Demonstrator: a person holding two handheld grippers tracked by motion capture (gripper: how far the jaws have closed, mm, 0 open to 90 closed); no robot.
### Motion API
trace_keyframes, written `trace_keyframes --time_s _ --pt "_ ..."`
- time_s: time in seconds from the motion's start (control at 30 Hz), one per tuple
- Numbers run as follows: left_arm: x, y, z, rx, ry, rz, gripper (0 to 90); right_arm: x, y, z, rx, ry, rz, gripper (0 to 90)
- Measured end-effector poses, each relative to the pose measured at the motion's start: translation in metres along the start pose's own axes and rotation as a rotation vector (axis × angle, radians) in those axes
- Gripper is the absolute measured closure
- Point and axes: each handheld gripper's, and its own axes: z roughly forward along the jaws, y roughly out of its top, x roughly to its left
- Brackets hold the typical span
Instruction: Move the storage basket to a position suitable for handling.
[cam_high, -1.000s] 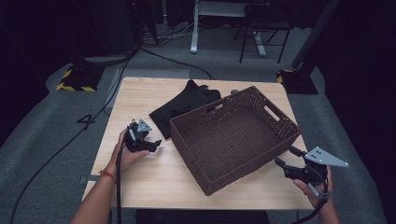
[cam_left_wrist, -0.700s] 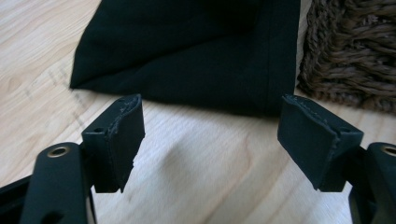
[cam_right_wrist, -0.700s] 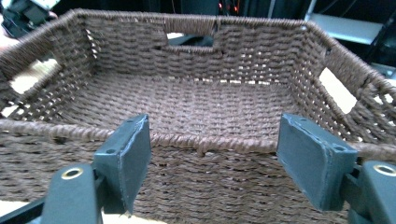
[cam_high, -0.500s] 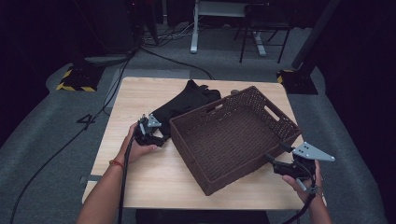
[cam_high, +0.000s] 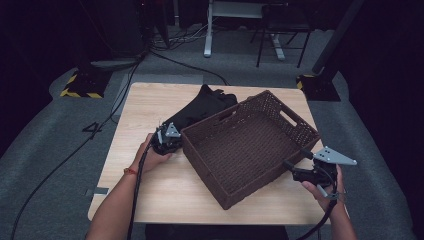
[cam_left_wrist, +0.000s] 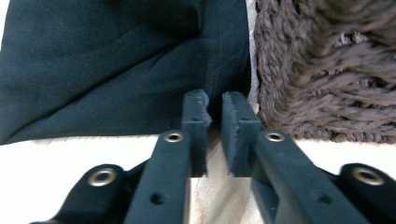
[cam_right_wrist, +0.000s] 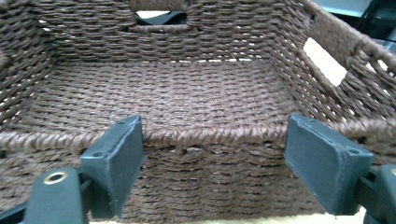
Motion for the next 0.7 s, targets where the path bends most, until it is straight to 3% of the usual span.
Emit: trace_keyframes --time_s 0.27,0.43,0.63,0.7 --pt "-0.003 -0.002 -0.007 0.034 -0.02 0.012 87.8 -0.014 0.009 0.01 0.036 -0.028 0.01 17.1" --pt "-0.01 -0.01 -0.016 0.047 -0.021 0.024 88.0 -0.027 0.018 0.021 0.077 -0.073 0.014 16.9" --pt "-0.022 -0.022 -0.028 0.039 -0.045 0.017 88.1 -0.031 0.023 0.027 0.07 -0.112 0.015 23.5" --pt "-0.028 -0.025 -0.032 0.035 -0.045 0.031 88.1 -0.027 0.022 0.024 0.046 -0.091 0.021 24.6"
